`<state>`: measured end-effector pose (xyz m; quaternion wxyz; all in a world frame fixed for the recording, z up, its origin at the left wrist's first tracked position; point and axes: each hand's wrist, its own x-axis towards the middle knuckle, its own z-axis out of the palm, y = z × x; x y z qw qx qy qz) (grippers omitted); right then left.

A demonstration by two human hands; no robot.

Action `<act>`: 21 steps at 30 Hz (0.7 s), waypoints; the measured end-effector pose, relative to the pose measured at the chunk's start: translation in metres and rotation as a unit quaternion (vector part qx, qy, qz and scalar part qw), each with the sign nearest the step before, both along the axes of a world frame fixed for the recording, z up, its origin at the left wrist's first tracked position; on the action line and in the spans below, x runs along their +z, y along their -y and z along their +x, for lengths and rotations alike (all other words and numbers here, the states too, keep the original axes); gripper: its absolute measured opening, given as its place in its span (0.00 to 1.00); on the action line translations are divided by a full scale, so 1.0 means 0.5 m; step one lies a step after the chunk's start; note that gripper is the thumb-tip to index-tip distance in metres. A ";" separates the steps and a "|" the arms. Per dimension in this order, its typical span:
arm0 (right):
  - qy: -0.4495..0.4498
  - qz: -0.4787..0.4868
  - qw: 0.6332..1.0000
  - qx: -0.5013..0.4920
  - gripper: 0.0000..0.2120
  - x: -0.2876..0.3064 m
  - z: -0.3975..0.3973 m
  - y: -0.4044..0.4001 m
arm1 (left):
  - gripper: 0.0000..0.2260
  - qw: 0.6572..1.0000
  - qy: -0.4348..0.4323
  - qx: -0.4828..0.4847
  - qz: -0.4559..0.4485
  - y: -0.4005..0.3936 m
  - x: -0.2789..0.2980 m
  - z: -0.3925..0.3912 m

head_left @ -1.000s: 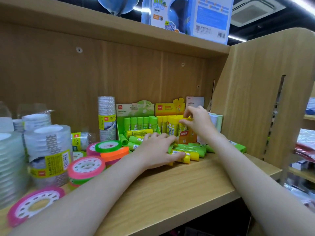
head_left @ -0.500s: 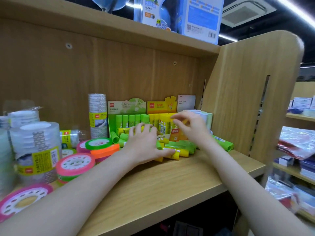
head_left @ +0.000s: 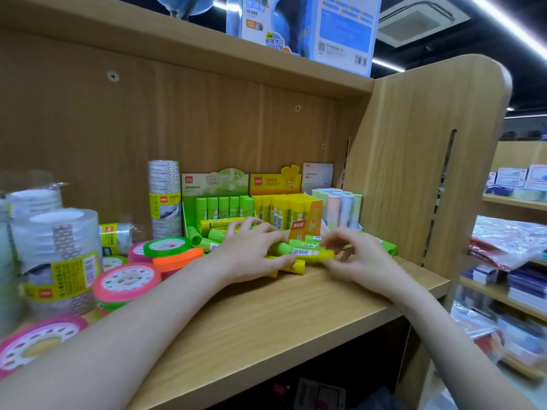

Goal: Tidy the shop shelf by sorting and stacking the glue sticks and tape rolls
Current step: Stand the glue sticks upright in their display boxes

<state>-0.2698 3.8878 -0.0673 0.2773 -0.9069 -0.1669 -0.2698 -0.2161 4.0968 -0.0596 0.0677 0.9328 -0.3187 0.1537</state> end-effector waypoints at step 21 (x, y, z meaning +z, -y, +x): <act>0.123 -0.091 0.984 -0.093 0.09 0.088 0.201 -0.086 | 0.29 0.994 -0.013 0.101 0.030 0.003 0.006 -0.016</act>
